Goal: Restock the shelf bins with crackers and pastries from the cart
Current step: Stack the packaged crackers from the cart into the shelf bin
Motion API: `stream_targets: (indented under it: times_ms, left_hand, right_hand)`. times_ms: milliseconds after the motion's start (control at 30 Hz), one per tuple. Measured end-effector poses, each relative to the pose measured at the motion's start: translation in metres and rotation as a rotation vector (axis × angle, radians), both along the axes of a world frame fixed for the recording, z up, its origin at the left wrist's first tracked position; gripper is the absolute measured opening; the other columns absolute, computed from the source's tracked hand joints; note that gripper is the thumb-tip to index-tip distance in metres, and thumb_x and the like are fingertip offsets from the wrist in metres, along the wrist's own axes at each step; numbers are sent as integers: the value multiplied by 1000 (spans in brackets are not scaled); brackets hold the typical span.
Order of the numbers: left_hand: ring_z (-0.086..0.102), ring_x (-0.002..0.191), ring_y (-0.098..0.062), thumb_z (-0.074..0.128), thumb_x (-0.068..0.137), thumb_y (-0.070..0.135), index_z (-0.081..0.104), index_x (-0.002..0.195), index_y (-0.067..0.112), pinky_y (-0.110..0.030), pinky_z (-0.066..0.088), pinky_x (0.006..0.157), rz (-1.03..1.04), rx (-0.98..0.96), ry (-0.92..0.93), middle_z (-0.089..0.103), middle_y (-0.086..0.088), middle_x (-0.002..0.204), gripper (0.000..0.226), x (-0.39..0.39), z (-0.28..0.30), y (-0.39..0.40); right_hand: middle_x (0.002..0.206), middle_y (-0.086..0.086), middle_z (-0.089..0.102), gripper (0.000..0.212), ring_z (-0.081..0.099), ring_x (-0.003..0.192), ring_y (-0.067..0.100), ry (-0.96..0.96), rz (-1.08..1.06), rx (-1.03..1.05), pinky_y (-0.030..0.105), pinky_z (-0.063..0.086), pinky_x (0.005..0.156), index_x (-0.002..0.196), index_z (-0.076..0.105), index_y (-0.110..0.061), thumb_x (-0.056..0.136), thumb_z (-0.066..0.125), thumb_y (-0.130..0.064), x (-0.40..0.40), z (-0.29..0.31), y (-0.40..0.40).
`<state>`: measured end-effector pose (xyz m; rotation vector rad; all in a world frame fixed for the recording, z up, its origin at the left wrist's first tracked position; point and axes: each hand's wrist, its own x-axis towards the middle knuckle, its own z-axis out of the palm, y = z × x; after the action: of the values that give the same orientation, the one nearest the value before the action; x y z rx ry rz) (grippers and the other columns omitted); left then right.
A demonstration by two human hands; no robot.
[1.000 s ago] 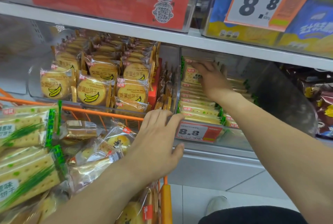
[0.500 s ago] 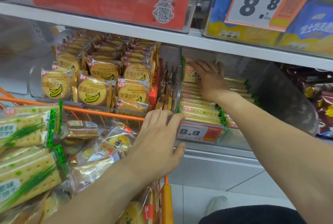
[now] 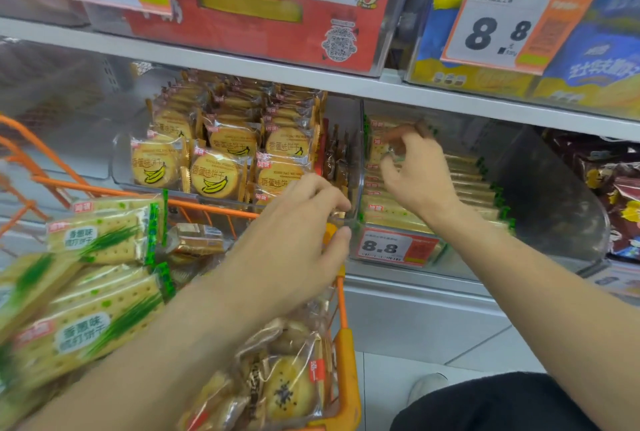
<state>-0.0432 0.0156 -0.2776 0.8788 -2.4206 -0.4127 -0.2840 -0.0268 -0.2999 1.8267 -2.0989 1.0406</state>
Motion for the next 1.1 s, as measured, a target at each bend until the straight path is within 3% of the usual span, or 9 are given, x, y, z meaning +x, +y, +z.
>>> stream_targets:
  times_ms: [100,233,333,433,600,667,800,967,1100]
  left_hand:
    - [55,91,1,55,91,16,67,105,25,-14,42,79,94,35,7,61,15,98,20,33,18,-3]
    - [56,67,4,58,81,0,69,81,20,-7,38,58,328,103,43,57,17,66,23,96,19,-8]
    - [58,78,-15,54,81,15,69,92,16,-21,41,70,511,66,-86,61,1,81,19,136,18,-19]
    - [51,110,-40,50,80,33,63,117,13,-46,43,91,663,85,-341,57,-18,113,45,166,14,-24]
    - [39,131,-40,56,86,58,39,145,11,-43,37,107,822,302,-741,41,-24,141,77,200,4,-21]
    - [45,128,-35,60,84,60,38,144,11,-40,41,104,796,319,-793,48,-20,137,81,204,5,-22]
    - [57,106,-27,71,81,51,51,128,11,-37,50,88,801,331,-716,62,-9,114,65,199,9,-22]
    - [52,80,-24,81,72,40,53,124,13,-32,44,64,859,313,-513,55,1,80,65,194,16,-22]
    - [55,93,-26,82,69,36,49,132,19,-32,38,70,817,224,-219,61,-7,112,73,186,21,-19]
  right_hand:
    - [82,-6,64,10,56,72,5,-142,145,-15,16,43,68,94,65,-19,89,63,-11,45,13,18]
    - [83,-2,62,8,56,76,8,-231,305,-29,17,42,68,90,64,-19,88,66,-12,113,28,33]
    - [84,-3,65,6,58,75,7,-282,544,199,16,43,66,95,67,-18,91,69,-15,161,35,37]
    - [101,-2,64,25,54,86,9,-41,780,465,20,41,75,114,67,-16,92,70,-28,204,28,38]
    - [131,8,43,54,39,122,25,161,737,426,39,37,107,143,45,-18,93,63,-29,248,8,22]
    - [140,9,42,63,36,125,30,294,648,352,48,36,107,148,38,-19,91,62,-31,259,3,8]
    - [135,7,51,68,37,125,32,526,571,352,47,35,102,145,39,-18,87,64,-43,273,-4,-11]
    - [118,5,56,60,41,114,27,447,561,224,41,35,94,130,54,-16,78,70,-41,269,-3,-12]
    - [108,6,59,61,55,105,27,294,551,160,40,48,89,127,62,-11,73,71,-39,243,10,-4]
